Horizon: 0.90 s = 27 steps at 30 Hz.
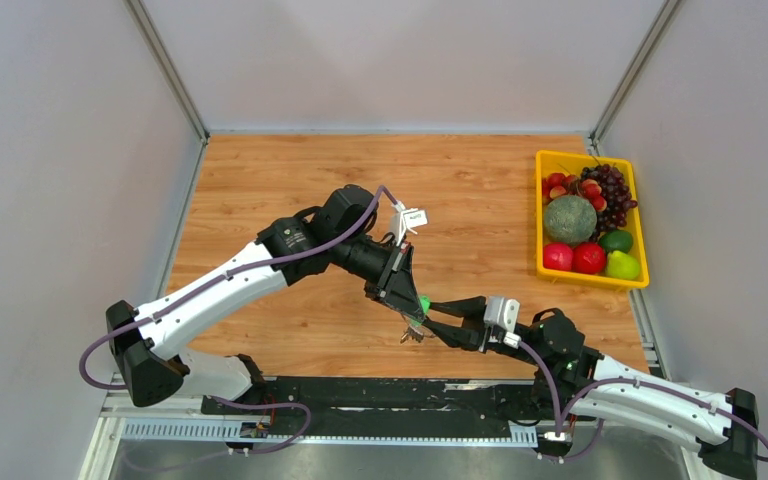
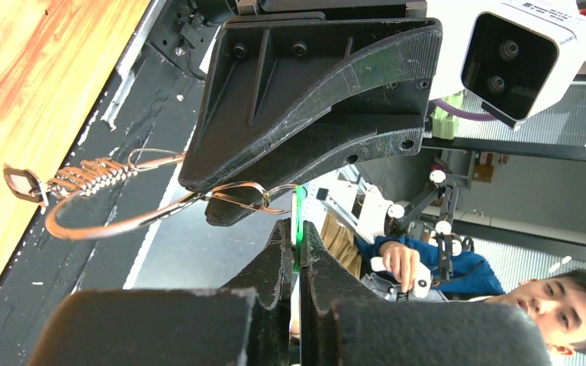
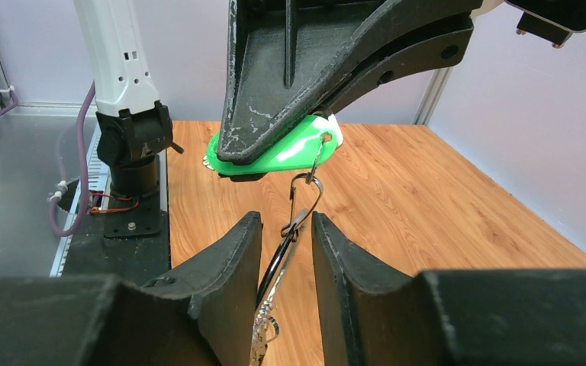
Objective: Remove the keys from the keyring
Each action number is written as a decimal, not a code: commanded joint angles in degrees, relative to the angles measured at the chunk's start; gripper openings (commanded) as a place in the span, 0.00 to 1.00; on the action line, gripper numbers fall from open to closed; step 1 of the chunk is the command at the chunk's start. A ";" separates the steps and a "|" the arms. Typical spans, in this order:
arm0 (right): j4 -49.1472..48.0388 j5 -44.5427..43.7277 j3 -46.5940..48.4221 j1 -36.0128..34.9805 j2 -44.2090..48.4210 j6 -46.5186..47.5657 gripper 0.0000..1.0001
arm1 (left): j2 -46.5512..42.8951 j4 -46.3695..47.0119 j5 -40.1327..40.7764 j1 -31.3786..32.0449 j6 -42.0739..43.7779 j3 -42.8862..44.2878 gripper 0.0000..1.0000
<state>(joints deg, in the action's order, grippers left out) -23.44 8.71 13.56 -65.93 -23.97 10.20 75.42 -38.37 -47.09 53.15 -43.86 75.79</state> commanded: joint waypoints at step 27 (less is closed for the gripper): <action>-0.34 1.62 2.83 0.04 -0.24 0.25 0.23 | -2.07 0.71 -1.60 -0.09 -0.97 3.01 0.00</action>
<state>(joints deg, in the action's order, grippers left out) -23.00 9.19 14.63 -65.93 -24.49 10.37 75.42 -38.63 -47.51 53.15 -43.88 75.81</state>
